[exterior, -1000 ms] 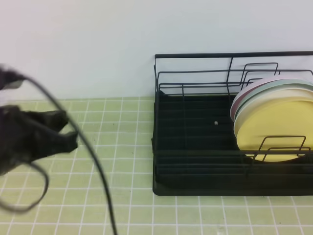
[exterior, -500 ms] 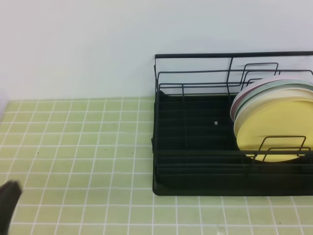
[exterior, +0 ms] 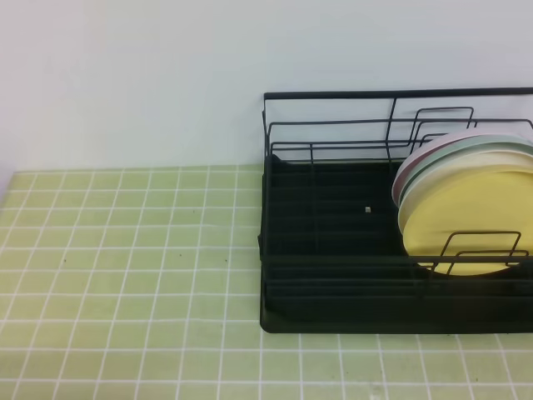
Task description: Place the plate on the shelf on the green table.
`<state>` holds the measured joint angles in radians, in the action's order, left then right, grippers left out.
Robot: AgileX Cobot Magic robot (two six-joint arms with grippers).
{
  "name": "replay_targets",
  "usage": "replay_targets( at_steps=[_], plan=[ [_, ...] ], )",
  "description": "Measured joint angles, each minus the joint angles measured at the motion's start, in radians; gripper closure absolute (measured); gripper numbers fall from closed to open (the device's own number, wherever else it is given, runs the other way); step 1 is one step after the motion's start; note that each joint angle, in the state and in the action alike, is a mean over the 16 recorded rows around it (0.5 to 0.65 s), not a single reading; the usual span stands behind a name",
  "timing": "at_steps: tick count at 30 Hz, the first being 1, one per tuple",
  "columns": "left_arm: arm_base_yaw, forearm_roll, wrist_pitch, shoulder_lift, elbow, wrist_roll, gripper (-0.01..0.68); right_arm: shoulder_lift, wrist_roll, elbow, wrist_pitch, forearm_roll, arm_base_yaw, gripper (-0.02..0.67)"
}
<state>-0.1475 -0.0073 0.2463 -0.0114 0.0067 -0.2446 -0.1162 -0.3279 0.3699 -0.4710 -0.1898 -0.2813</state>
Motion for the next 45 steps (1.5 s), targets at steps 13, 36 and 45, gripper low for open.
replay_targets(
  at_steps=[13,36,45],
  plan=[
    [0.015,-0.01,0.077,0.026,0.004,0.037,0.675,0.0,-0.001,0.0,-0.002,0.0,0.0,0.651],
    [0.015,-0.011,0.077,0.026,0.002,0.038,0.675,0.001,-0.018,-0.025,0.017,0.029,0.171,0.651],
    [0.015,-0.01,0.073,0.025,0.011,0.039,0.674,0.06,-0.027,-0.186,0.151,0.02,0.395,0.652]
  ],
)
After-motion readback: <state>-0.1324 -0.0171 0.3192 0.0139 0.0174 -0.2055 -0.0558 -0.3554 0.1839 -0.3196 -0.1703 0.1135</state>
